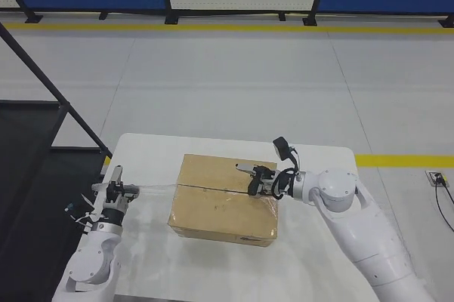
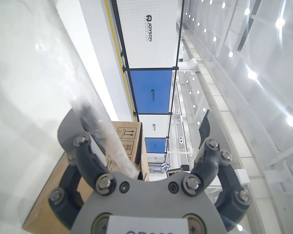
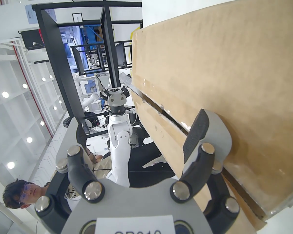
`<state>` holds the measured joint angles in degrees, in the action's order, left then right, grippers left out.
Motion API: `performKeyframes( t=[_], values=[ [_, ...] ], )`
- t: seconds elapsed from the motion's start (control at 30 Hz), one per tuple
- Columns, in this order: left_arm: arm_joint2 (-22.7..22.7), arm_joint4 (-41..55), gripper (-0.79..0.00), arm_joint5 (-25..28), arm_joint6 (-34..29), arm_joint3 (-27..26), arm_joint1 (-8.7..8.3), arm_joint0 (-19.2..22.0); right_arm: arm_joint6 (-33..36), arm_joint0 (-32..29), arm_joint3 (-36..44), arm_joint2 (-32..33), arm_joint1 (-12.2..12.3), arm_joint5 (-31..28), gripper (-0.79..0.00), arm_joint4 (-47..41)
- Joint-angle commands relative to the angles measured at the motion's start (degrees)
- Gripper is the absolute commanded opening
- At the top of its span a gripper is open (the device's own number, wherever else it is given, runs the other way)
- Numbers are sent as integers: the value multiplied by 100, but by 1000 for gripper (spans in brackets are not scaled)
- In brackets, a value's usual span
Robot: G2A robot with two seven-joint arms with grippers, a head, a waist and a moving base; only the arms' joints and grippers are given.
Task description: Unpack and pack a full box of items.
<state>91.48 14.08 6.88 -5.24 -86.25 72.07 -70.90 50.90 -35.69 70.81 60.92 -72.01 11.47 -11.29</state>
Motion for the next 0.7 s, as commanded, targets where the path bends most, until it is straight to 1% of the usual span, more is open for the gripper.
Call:
performKeyframes(
  t=[0.0,0.07,0.17,0.23,0.4,0.67],
  values=[
    [9,-15,0,-16,7,-10,0,27,-91,2,-32,-42,-18,-19,0,-29],
    [19,-35,0,-18,7,-29,0,57,-196,0,-69,-41,-34,-86,0,-100],
    [23,-68,0,-8,14,-63,1,84,-272,-81,-37,-7,-48,-406,0,-264],
    [23,-78,0,-14,21,-77,3,95,-275,-117,-30,-23,-58,-496,0,-327],
    [21,-109,0,-18,34,-90,8,133,-557,-119,-63,-153,-143,-453,0,-616],
    [27,-174,0,-6,86,-201,15,152,-629,-3,-168,-397,-255,-357,0,-811]
  ],
)
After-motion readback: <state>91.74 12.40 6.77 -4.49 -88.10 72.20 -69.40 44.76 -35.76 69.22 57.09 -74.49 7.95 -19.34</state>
